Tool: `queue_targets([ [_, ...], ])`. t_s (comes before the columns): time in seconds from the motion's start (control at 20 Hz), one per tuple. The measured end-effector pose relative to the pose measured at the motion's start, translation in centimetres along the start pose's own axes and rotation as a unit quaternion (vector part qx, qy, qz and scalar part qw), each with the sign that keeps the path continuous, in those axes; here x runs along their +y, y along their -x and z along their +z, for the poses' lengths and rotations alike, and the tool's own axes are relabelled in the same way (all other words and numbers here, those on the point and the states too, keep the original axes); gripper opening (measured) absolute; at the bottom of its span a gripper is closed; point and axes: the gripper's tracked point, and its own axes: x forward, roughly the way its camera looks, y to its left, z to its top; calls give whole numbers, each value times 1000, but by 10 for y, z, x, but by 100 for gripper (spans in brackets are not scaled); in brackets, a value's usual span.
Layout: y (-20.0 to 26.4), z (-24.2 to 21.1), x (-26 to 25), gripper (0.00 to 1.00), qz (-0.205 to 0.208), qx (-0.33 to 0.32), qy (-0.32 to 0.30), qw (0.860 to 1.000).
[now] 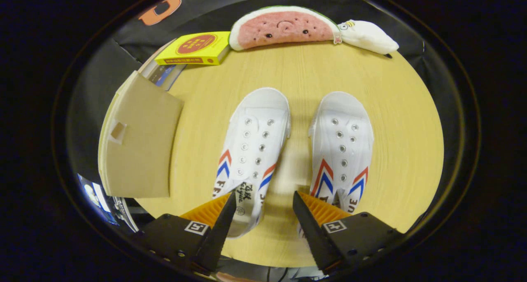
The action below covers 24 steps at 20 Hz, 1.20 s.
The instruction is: Open the storage box then place both shoes into the box .Put the left shoe in first, then the right shoe, with the right side of both shoes facing outward in a uniform manner.
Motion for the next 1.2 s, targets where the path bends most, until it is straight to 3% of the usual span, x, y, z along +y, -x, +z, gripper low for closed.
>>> queue_targets([
  [0.2,-6,2,-2,42,-16,24,32,999],
  [0.35,-11,2,13,10,23,41,2,999],
  [0.4,-5,2,14,9,28,44,-8,999],
  [0.45,-10,0,13,1,31,46,-13,998],
  [0.85,13,-11,24,0,115,14,-90,989],
  [1.2,86,-4,60,0,191,-53,-127,972],
])
